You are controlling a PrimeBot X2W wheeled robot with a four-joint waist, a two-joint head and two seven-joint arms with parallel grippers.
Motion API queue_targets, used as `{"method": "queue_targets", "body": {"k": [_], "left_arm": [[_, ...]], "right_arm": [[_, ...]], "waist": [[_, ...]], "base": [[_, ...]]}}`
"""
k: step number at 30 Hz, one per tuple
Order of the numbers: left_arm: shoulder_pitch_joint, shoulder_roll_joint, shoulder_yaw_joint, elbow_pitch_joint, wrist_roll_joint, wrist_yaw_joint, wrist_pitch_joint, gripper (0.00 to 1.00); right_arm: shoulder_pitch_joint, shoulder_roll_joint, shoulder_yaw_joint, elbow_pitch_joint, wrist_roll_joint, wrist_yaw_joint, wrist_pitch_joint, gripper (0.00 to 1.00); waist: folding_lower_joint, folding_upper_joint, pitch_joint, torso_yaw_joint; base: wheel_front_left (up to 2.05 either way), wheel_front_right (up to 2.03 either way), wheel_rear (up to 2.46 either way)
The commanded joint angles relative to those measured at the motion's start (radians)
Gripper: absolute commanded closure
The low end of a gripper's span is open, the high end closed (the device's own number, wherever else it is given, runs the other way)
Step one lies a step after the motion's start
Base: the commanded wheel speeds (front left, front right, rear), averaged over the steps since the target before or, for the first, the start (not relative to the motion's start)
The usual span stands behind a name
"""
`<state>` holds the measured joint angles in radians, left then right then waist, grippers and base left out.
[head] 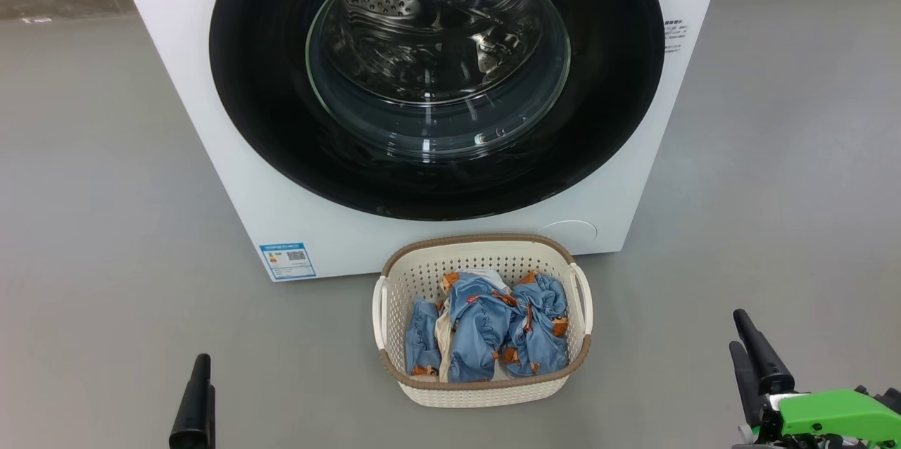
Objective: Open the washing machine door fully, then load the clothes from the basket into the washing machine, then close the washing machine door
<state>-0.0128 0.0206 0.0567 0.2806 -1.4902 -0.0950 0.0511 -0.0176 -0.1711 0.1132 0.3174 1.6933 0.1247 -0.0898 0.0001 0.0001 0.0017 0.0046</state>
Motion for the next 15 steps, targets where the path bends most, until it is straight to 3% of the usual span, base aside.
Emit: {"method": "queue_targets", "body": {"k": [1,15], "left_arm": [[-0.035,0.019,0.005,-0.037,0.041,-0.006,-0.013,0.0],[-0.041,0.025,-0.003,-0.059,0.203,-0.01,-0.051,0.0]], "right_arm": [[-0.054,-0.023,-0.003,-0.022,-0.041,0.002,-0.01,0.0],[-0.069,-0.033,0.004,-0.028,-0.22,0.002,-0.03,0.0]], "waist": [[-0.0001,-0.0001,0.0,0.001],[-0.0001,-0.0001,0.001,0.007]], "base": [[0.0,0.0,0.0],[0.0,0.0,0.0]]}}
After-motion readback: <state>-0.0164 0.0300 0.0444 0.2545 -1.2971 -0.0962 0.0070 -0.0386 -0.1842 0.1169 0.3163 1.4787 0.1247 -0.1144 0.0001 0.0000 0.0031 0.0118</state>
